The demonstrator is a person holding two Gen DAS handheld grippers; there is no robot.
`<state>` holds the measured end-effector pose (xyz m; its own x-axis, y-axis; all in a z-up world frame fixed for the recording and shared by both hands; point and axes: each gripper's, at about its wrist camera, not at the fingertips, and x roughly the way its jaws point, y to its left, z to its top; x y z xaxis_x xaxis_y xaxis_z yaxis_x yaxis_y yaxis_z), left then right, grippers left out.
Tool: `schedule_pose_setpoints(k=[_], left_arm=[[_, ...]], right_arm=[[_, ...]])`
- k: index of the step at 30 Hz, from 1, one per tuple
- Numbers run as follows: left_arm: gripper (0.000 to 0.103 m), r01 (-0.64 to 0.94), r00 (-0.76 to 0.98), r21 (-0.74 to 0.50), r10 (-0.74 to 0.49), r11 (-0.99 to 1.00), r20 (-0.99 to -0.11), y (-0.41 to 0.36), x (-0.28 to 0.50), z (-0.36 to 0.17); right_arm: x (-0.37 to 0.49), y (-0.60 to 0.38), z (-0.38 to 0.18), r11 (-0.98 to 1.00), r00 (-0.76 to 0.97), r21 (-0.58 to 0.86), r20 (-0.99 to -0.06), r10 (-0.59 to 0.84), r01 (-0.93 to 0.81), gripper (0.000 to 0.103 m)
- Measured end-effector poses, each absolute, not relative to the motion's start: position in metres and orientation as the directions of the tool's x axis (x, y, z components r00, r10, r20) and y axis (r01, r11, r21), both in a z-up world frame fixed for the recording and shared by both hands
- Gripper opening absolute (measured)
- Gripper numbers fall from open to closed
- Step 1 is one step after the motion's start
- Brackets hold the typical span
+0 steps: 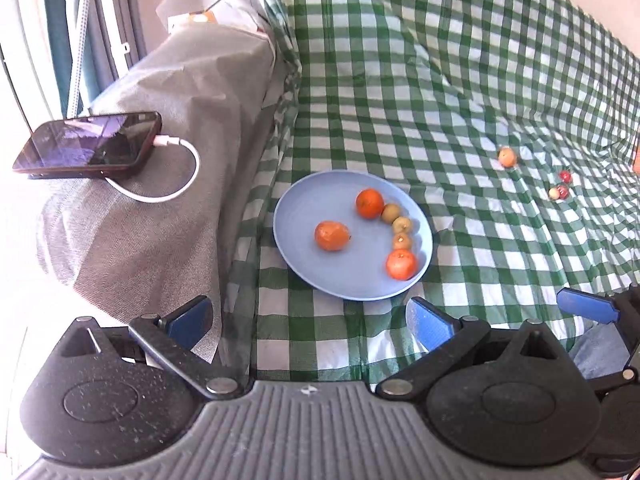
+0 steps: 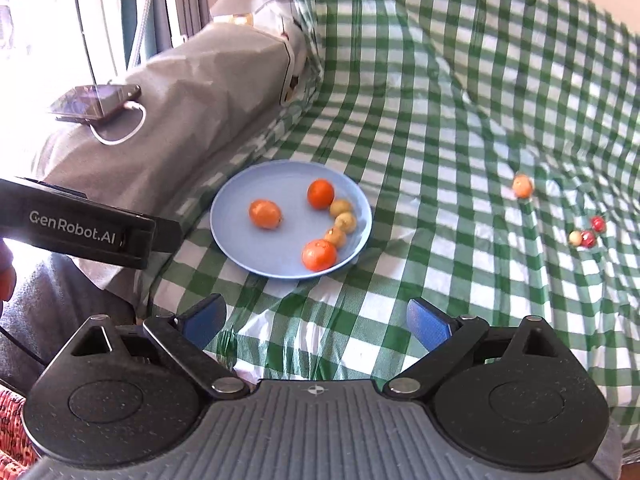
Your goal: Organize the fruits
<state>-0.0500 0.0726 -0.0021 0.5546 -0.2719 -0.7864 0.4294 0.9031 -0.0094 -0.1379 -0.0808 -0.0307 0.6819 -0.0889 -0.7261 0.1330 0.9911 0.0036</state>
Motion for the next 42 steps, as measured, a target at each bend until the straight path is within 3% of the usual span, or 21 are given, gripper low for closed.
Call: schedule_pose_setpoints(k=[14, 42], left_arm=[[0.103, 0.450, 0.594, 0.007, -0.294, 0.893, -0.749, 0.067, -0.070, 0.015], [0.103, 0.450, 0.597, 0.010, -0.292, 0.893, -0.747, 0.067, -0.070, 0.017]], right_arm=[[-0.161, -0.077, -0.016, 0.984, 0.723, 0.015, -0.681, -0.118, 0.175, 0.097], [-0.163, -0.073, -0.013, 0.982, 0.726, 0.017, -0.676, -0.127, 0.187, 0.098]])
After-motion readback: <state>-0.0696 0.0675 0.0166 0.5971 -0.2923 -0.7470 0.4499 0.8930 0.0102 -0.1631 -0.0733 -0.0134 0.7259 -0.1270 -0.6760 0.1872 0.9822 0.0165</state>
